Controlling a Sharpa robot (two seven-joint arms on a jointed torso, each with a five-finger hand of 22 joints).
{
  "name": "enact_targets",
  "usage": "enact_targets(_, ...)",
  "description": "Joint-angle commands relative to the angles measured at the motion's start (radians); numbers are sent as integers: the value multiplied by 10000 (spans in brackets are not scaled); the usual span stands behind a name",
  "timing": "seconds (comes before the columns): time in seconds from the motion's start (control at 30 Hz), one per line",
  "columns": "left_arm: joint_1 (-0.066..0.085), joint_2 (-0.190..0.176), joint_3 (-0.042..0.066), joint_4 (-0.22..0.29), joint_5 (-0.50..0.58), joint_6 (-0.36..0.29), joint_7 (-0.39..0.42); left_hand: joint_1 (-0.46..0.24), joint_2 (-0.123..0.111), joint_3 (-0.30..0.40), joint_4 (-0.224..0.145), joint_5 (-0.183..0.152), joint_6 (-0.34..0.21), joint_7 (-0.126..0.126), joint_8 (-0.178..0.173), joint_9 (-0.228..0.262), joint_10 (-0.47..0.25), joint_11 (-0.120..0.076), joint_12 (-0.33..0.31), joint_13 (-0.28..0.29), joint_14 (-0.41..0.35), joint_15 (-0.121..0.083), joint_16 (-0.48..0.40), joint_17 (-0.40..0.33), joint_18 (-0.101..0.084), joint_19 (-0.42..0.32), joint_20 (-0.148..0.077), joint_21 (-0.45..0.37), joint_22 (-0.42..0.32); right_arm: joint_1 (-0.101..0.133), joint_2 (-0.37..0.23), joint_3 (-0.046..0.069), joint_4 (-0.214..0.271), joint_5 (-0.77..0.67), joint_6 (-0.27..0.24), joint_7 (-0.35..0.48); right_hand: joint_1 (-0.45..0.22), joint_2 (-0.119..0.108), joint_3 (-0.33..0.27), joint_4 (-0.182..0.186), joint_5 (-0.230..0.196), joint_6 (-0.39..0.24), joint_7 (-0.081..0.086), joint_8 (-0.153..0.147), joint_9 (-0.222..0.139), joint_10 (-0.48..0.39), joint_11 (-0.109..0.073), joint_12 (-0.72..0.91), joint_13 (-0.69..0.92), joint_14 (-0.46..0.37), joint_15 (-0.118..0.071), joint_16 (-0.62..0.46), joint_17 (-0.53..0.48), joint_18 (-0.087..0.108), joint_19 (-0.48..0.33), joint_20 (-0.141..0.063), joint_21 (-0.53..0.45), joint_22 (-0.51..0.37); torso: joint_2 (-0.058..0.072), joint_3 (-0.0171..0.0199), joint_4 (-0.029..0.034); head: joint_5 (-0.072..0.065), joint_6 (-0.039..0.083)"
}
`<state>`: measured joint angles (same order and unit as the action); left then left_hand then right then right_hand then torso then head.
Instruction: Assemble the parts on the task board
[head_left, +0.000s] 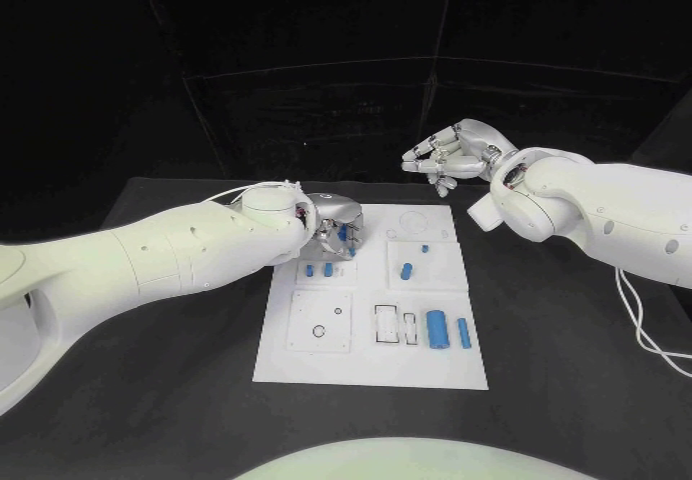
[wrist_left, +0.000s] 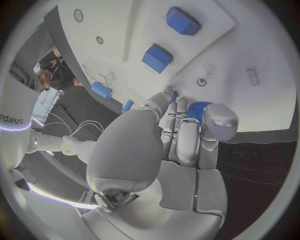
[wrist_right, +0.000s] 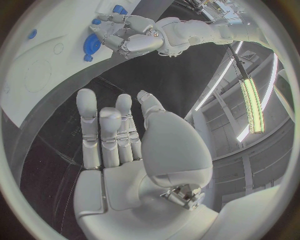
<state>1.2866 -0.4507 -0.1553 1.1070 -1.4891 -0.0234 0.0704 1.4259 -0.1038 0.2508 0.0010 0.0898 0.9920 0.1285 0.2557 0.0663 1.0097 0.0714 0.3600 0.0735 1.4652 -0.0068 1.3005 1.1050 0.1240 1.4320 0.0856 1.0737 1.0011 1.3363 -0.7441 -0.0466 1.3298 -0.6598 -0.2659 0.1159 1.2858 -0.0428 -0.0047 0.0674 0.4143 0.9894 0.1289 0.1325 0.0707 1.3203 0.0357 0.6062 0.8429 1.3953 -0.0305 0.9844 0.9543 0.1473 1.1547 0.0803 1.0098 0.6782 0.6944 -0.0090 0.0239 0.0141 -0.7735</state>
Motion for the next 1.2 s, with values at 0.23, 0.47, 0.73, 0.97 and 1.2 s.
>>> enact_targets(0.23, -27, 60, -8, -60, -76, 155, 36, -53, 179, 429, -77, -165, 277, -31, -205, 5, 398, -22, -280, -86, 232, -124, 71, -67, -106, 83, -48, 108, 122, 19, 18, 6, 10, -3, 57, 67, -52, 12, -14, 68, 34, -78, -4, 39, 5, 19, 19, -28, 5, 19, 0, -51, -9, 166, -46, -18, -20, 5, -4, 1, 5, -12, -13)
enact_targets(0.47, -28, 80, -6, -128, -91, 202, -55, 104, 356, 905, -290, -403, 523, -50, -267, 25, 737, -87, -392, -68, 238, -162, 125, -56, -112, 75, -93, 177, 227, 19, 18, 6, 10, -3, 57, 64, -42, 22, -10, 72, 44, -77, -5, 43, 6, 28, 17, 4, 31, 30, -1, -20, 26, 162, -35, -18, -4, 33, -4, -3, 5, -32, -19)
enact_targets(0.73, -31, 44, 0, -100, -137, -104, -7, 266, 476, 1448, -608, -414, 820, -70, -283, 42, 1158, -168, -441, -41, 259, -235, 216, 27, -129, 77, -170, 275, 356, 19, 22, 6, 4, -3, 50, 73, -41, 24, -9, 72, 45, -77, -6, 43, 6, 29, 17, 7, 34, 31, -2, -17, 29, 162, -34, -18, -3, 36, -2, -4, 6, -37, -19)
enact_targets(0.97, -31, -129, 114, 191, -133, -478, 182, 85, 391, 1734, -741, -416, 885, -56, -388, 27, 1249, -153, -609, -58, 253, -225, 225, -16, -144, 75, -176, 328, 431, 19, 27, 6, -21, -3, 49, 83, -41, 24, -9, 72, 45, -77, -6, 43, 6, 29, 17, 7, 34, 31, -2, -17, 29, 162, -34, -18, -3, 36, -17, -5, 15, -40, -4)
enact_targets(1.2, -30, -449, 563, 639, 36, -674, 288, -21, 344, 1837, -784, -416, 903, -51, -439, 22, 1276, -146, -691, -62, 248, -221, 225, -41, -150, 76, -174, 355, 470, 19, 28, 6, -41, -3, 58, 91, -41, 24, -9, 72, 45, -77, -6, 43, 6, 29, 17, 7, 34, 31, -2, -17, 29, 162, -34, -18, -3, 36, -25, -3, 22, -3, 31)
